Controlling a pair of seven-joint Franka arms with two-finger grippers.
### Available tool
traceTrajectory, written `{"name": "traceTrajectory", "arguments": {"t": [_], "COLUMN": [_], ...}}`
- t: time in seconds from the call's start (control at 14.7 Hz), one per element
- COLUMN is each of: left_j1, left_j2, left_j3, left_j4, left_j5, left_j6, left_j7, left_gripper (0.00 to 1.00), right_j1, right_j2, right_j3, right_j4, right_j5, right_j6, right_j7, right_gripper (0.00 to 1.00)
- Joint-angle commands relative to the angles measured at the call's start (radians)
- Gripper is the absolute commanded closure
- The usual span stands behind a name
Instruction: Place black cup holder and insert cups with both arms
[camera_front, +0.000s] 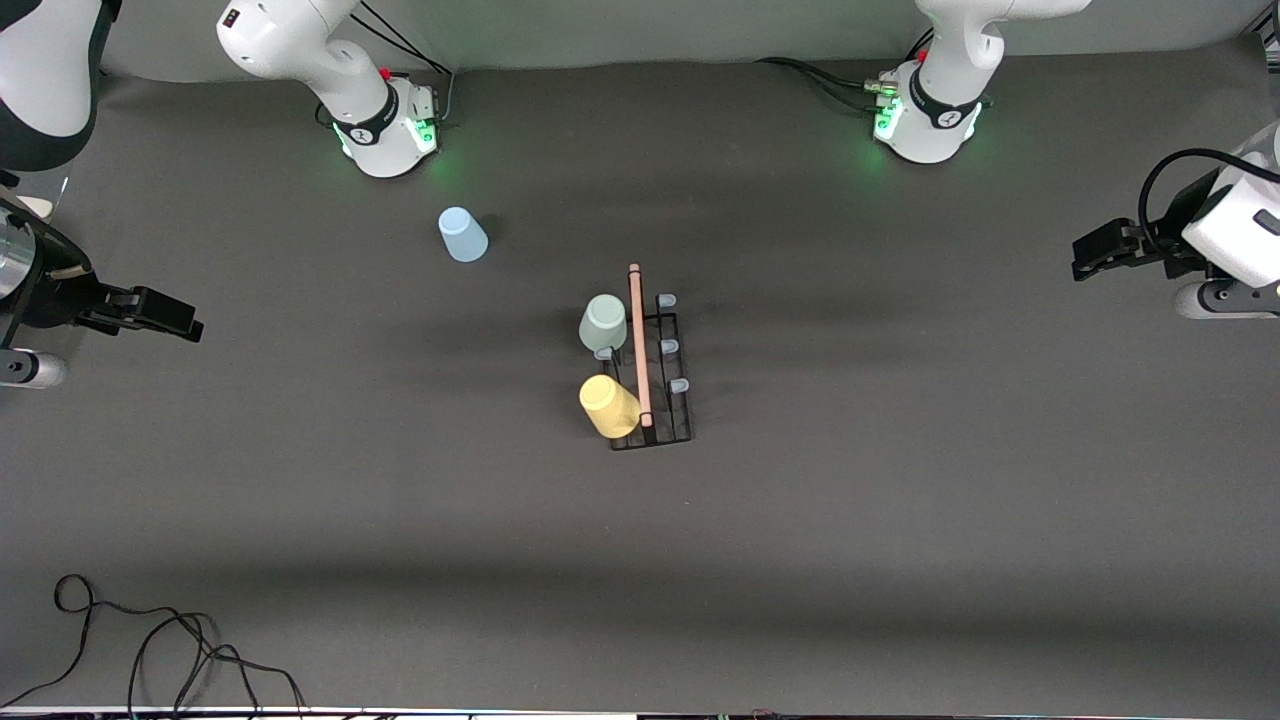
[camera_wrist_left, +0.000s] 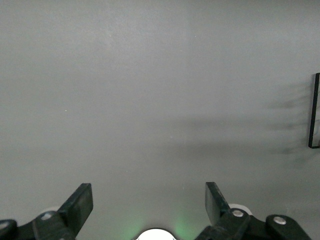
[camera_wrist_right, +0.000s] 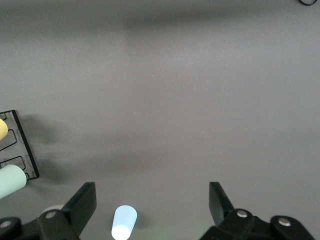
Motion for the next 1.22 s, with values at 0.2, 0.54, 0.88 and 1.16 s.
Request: {"name": "traceTrajectory", "arguments": {"t": [0.2, 0.54, 0.88, 1.16], "left_j1": [-0.001, -0.002, -0.002, -0.002], "left_j2": [-0.005, -0.011, -0.011, -0.010], "left_j3": [-0.001, 0.001, -0.001, -0.001], "left_j4": [-0.007, -0.019, -0.019, -0.019], "left_j5": [-0.003, -0.003, -0.003, -0.003], "left_j6": [0.022, 0.043, 0.034, 0.033], "left_j7": [0.007, 0.007, 0.007, 0.007], "left_gripper": [0.00, 0.00, 0.00, 0.00], "right_j1": [-0.235, -0.563, -0.894, -1.057], "right_j2": [-0.032, -0.093, -0.181, -0.314], "right_j3": [0.295, 0.678, 1.020, 1.180], "right_j4": [0.028, 0.022, -0.064, -0.268], "right_j5": [-0.155, -0.263, -0.303, -0.302], "right_j6": [0.003, 0.003, 0.035, 0.161], "right_j7": [-0.061, -0.061, -0.057, -0.047], "right_gripper": [0.00, 0.00, 0.00, 0.00]}}
